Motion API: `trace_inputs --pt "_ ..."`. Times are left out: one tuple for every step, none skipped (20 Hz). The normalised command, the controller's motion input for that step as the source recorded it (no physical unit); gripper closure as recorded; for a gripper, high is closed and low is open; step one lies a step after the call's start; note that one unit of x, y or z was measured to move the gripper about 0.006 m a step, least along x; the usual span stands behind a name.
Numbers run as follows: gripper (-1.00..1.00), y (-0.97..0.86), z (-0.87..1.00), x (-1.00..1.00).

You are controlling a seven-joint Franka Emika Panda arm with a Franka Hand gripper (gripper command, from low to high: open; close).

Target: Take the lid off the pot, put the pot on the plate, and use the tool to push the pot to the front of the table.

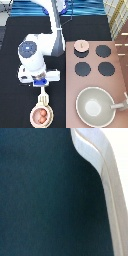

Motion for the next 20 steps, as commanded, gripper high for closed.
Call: trace_inputs --pt "1.00 0.05 0.29 -1.00" --pt "1.00 0.02 0.23 -1.00" --pt "1.00 0.00 0.16 -1.00" --pt "1.00 0.00 0.09 -1.00" --pt "1.00 0.00 0.04 -1.00" --pt "1.00 0.00 0.03 -1.00" --pt "1.00 0.00 0.02 -1.00" --pt "1.00 0.00 0.00 -1.00" --pt "1.00 0.00 0.00 -1.00" --pt "1.00 0.00 0.00 -1.00" --pt "1.00 0.00 0.00 -1.00" --pt "1.00 -0.01 -0.14 -1.00" --pt "1.00 -0.08 -0.36 -1.00" --pt "1.00 -0.11 -0.48 -1.00" --pt "1.00 -0.13 -0.55 -1.00" --pt "1.00 -0.13 -0.65 -1.00" --pt "1.00 -0.12 -0.71 -1.00" --pt "1.00 -0.10 -0.76 -1.00" --pt "1.00 -0.09 -0.76 -1.00" --pt "1.00 -0.08 -0.76 -1.00"
